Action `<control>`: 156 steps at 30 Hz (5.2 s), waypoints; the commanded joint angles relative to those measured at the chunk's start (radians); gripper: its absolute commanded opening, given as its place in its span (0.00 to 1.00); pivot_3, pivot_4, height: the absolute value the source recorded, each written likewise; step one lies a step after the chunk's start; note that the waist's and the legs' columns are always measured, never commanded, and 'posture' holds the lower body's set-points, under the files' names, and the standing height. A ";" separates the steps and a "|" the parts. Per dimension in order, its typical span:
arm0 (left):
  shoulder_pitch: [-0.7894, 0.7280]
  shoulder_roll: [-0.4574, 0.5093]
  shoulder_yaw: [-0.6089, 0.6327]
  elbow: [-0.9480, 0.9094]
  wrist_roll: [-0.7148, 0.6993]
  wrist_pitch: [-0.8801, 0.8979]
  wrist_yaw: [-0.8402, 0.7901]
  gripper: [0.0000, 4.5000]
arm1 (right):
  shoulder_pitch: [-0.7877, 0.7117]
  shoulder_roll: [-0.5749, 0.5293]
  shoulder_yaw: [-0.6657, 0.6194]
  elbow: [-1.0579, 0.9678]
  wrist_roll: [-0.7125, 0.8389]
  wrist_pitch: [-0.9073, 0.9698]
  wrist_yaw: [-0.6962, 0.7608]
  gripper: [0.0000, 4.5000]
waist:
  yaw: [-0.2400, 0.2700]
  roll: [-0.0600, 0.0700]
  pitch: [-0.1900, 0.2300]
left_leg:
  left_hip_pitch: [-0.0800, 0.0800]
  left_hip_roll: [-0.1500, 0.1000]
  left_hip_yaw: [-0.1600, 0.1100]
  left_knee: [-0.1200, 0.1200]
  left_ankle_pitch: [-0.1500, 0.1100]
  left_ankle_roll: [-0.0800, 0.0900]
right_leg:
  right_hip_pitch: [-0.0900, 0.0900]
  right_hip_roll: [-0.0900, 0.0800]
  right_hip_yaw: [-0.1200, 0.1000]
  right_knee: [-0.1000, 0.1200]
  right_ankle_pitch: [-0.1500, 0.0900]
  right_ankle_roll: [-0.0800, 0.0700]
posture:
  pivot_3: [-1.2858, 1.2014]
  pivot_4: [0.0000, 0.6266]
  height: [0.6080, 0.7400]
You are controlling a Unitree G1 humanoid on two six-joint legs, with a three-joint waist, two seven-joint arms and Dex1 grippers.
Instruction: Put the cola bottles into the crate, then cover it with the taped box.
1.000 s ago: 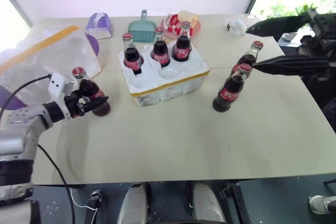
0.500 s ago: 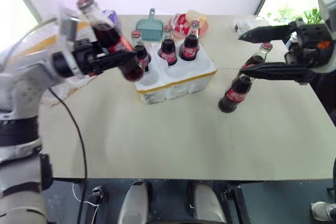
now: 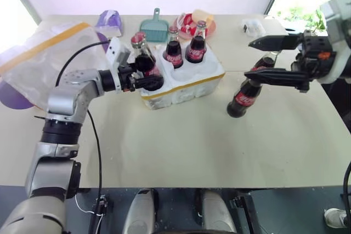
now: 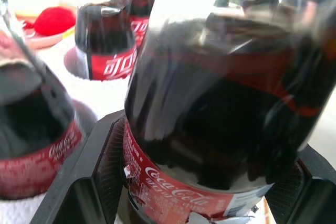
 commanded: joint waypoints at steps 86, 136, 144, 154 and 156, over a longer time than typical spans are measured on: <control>0.374 0.238 0.283 -0.731 -0.516 0.300 0.169 1.00 | -0.206 0.751 0.346 0.541 -0.470 -0.366 -0.434 0.63 | -0.026 0.001 0.000 | 0.000 0.000 -0.001 -0.002 0.000 0.000 | 0.000 0.001 0.000 0.000 0.000 -0.001 | 0.52 0.24 0.97; 0.288 0.168 0.184 -0.672 -0.436 0.250 0.159 1.00 | 0.070 0.557 -0.072 0.543 -0.510 -0.484 -0.756 0.99 | -0.024 0.000 0.000 | 0.002 0.000 -0.001 -0.002 0.000 0.000 | 0.002 0.001 0.001 0.001 0.000 -0.001 | 0.52 0.24 0.97; 0.294 0.175 0.196 -0.675 -0.441 0.254 0.167 1.00 | -0.013 0.612 -0.107 0.398 -0.353 -0.516 -0.646 0.62 | -0.029 0.003 0.001 | 0.002 0.000 -0.001 -0.002 0.000 0.000 | 0.001 0.001 0.001 0.000 0.000 -0.001 | 0.52 0.24 0.97; 0.303 0.177 0.205 -0.685 -0.446 0.254 0.186 1.00 | -0.192 0.696 -0.017 0.386 -0.287 -0.465 -0.602 0.62 | -0.020 0.004 0.002 | 0.002 0.000 -0.001 -0.003 0.000 0.000 | 0.001 0.001 0.001 0.000 0.000 -0.001 | 0.52 0.24 0.97; 0.309 0.177 0.208 -0.689 -0.447 0.253 0.188 1.00 | -0.180 0.700 0.029 0.390 -0.317 -0.471 -0.587 0.62 | -0.020 0.004 0.001 | 0.002 0.000 -0.001 -0.002 0.000 0.000 | 0.002 0.001 0.001 0.000 0.000 -0.001 | 0.52 0.24 0.97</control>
